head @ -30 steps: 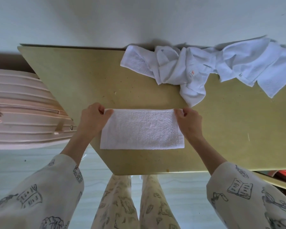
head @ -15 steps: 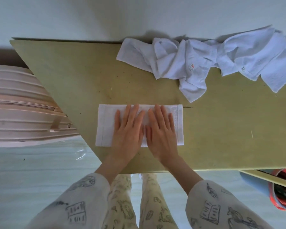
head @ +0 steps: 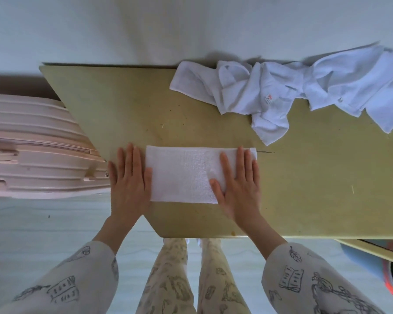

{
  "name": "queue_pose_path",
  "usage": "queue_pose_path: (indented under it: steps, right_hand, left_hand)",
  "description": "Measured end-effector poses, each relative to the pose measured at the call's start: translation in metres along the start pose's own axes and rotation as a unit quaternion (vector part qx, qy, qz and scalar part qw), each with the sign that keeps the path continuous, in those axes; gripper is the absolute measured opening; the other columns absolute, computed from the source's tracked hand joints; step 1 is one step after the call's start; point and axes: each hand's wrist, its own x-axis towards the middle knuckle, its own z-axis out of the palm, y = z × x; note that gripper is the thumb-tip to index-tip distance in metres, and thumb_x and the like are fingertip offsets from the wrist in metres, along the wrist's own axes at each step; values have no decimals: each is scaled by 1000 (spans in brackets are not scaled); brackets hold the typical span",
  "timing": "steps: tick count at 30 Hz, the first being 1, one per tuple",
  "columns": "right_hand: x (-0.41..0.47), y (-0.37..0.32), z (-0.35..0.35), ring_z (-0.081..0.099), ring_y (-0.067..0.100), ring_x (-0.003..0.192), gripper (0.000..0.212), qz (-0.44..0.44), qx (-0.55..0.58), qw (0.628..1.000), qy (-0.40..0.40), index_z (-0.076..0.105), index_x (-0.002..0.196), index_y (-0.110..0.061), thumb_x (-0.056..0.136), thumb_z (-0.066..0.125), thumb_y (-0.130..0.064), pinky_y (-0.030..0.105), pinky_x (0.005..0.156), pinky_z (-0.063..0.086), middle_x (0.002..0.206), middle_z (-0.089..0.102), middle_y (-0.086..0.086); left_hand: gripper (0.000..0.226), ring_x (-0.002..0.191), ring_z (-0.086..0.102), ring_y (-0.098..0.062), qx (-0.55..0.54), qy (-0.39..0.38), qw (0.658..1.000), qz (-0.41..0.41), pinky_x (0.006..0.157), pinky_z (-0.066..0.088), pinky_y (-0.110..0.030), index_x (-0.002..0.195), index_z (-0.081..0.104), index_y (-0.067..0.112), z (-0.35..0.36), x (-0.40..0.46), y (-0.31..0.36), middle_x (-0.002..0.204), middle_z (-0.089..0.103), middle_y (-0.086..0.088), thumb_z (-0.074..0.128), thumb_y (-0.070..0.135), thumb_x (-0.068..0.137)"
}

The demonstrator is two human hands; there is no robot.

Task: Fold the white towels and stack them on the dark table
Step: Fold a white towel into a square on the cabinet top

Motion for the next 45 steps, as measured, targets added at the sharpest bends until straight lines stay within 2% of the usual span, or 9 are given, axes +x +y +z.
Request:
queue_pose_path:
  steps: [3, 7, 12, 15, 20, 27, 33, 38, 45]
  right_hand:
    - [0, 0, 0, 9, 34, 143, 65, 0, 2, 1000, -1, 25, 146, -21, 92, 23, -56, 44, 115, 8, 154, 14, 23]
    - [0, -1, -1, 8, 34, 143, 65, 1, 3, 1000, -1, 24, 147, -21, 92, 22, -56, 46, 115, 10, 154, 14, 22]
    - [0, -1, -2, 9, 33, 143, 66, 0, 7, 1000, 3, 25, 147, -20, 92, 22, -56, 46, 114, 10, 154, 15, 21]
    - [0, -1, -1, 8, 32, 143, 66, -2, 4, 1000, 2, 24, 147, -20, 92, 21, -56, 46, 114, 10, 154, 14, 21]
    - [1, -1, 0, 6, 31, 144, 66, -4, 5, 1000, -5, 23, 147, -21, 92, 22, -57, 45, 115, 8, 155, 13, 19]
    - [-1, -18, -13, 13, 30, 143, 61, -28, 86, 993, 70, 21, 147, -20, 94, 26, -51, 48, 116, 9, 154, 17, 16]
    - [16, -58, 0, 24, 28, 141, 53, -82, 63, 994, 25, 37, 142, -15, 97, 24, -39, 52, 113, 14, 152, 29, 10]
    - [17, -59, 7, 17, 25, 142, 57, -71, 65, 995, 13, 33, 143, -14, 93, 30, -40, 51, 114, 9, 152, 29, 10]
    - [19, -50, -6, 22, 25, 140, 55, -82, 106, 991, -14, 29, 143, -14, 94, 28, -39, 48, 115, 11, 150, 32, 14]
  left_hand:
    - [44, 123, 40, -37, -45, 65, 994, -72, 101, 29, -47, 114, 54, 4, -8, -8, 16, 128, 50, -18, 32, 36, 95]
    - [39, 119, 32, -32, -143, 28, 950, -277, 97, 25, -42, 109, 56, 6, -16, 0, 45, 124, 41, -17, 56, 39, 88]
    - [35, 117, 36, -31, -157, -3, 944, -290, 98, 27, -40, 110, 57, 7, -21, 10, 51, 122, 44, -14, 56, 35, 88]
    - [31, 98, 52, -32, -159, -3, 953, -258, 91, 39, -41, 106, 52, 7, -27, 7, 52, 98, 57, -9, 54, 33, 90]
    - [43, 89, 52, -19, -345, -15, 882, -321, 77, 43, -31, 116, 49, 6, -33, 9, 47, 103, 58, -4, 66, 29, 83]
    - [37, 83, 49, -19, -250, -4, 933, -260, 72, 35, -29, 106, 59, 5, -31, 9, 48, 92, 59, -3, 39, 35, 97]
    - [29, 78, 57, -30, -208, 46, 954, -210, 66, 43, -35, 102, 56, 11, -31, 5, 43, 78, 60, -5, 41, 35, 96]
    - [25, 64, 52, -31, -228, 96, 959, -139, 59, 38, -35, 98, 57, 7, -42, 1, 54, 65, 56, -6, 45, 30, 96]
    - [23, 45, 38, -14, -239, 103, 962, -87, 52, 28, -29, 93, 56, 8, -51, -6, 87, 49, 41, 6, 48, 29, 95]
